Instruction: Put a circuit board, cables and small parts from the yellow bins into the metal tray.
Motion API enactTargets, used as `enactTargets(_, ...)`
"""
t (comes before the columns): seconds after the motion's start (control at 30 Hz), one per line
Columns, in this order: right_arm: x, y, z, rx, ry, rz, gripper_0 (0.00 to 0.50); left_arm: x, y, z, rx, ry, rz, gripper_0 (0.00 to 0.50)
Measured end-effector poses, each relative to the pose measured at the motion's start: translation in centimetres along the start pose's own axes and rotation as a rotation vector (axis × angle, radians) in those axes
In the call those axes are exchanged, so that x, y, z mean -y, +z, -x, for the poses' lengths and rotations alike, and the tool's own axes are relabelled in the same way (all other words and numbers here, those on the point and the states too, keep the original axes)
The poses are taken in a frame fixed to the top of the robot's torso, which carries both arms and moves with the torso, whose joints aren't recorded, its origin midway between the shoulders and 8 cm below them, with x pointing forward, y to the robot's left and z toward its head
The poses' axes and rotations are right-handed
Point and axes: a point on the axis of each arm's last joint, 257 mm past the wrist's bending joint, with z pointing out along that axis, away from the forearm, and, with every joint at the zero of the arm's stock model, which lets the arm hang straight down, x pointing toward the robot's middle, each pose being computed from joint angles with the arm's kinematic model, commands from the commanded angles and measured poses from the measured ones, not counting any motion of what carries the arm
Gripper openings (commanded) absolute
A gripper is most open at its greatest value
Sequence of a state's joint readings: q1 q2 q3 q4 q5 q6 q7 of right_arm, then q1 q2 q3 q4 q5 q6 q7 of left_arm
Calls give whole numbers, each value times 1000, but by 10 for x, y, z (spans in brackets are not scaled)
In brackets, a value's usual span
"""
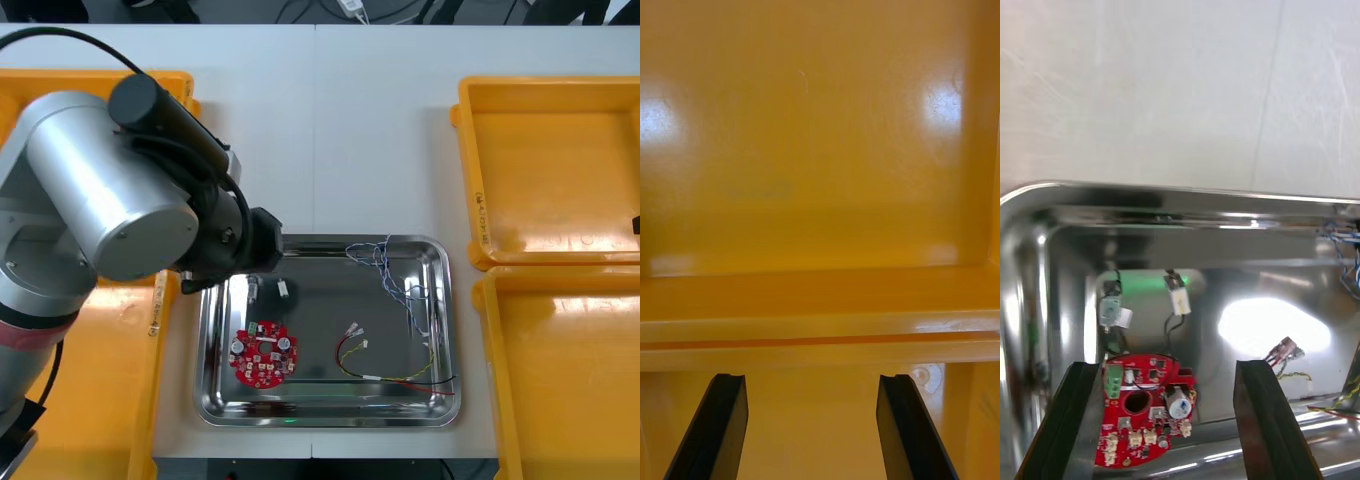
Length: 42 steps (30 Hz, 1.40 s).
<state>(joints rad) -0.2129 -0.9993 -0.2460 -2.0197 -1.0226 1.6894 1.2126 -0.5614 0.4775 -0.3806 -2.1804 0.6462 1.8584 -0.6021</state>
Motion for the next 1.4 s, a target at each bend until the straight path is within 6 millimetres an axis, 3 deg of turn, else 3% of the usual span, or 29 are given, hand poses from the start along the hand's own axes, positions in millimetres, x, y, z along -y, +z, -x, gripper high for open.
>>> enactTargets(0.17, 0, 0, 0, 0, 0, 0, 500, -18, -16, 20, 24, -41, 0, 500)
enactTargets(0.43, 0, 0, 0, 0, 0, 0, 500, -62, -48, 47, 51, -90, 39, 500)
enactTargets(0.77, 0, 0, 0, 0, 0, 0, 500, -117, -68, 65, 3, 89, 77, 500)
enactTargets(1.1, 0, 0, 0, 0, 0, 0, 500, -176, -81, 72, -35, 20, 154, 500)
enactTargets(1.4, 0, 0, 0, 0, 0, 0, 500, -228, -85, 56, -111, 182, 211, 500)
